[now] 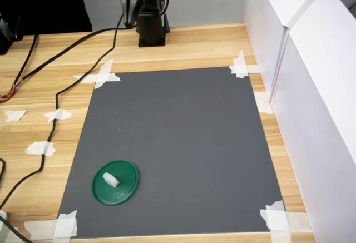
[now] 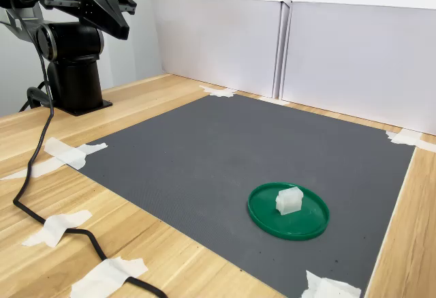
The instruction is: Grasp a white terminal and put it on the green lid.
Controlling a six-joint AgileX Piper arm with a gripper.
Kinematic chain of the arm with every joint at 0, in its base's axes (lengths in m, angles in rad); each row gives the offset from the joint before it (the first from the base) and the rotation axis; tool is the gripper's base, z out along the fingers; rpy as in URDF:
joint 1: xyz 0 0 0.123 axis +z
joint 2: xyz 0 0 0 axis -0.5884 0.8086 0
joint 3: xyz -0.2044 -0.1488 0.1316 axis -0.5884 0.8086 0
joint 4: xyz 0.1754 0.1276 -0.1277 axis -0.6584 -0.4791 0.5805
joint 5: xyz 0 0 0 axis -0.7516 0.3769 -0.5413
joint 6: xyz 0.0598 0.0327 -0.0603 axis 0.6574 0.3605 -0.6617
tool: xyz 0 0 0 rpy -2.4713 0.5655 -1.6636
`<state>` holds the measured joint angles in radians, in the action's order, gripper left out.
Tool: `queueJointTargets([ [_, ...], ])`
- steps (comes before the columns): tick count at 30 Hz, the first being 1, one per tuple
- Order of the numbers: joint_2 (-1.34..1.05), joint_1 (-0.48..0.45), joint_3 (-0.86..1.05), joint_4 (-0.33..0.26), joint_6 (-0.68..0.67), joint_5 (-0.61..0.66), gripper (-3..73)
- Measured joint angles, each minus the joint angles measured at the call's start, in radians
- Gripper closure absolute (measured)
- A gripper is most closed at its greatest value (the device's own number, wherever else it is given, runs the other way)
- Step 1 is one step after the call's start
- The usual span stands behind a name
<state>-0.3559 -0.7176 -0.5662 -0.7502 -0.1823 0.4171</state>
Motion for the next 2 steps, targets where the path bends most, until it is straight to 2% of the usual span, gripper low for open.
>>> queueJointTargets([
  [2,0.0,0.0,0.013,0.0,0.0,0.0,71.1],
])
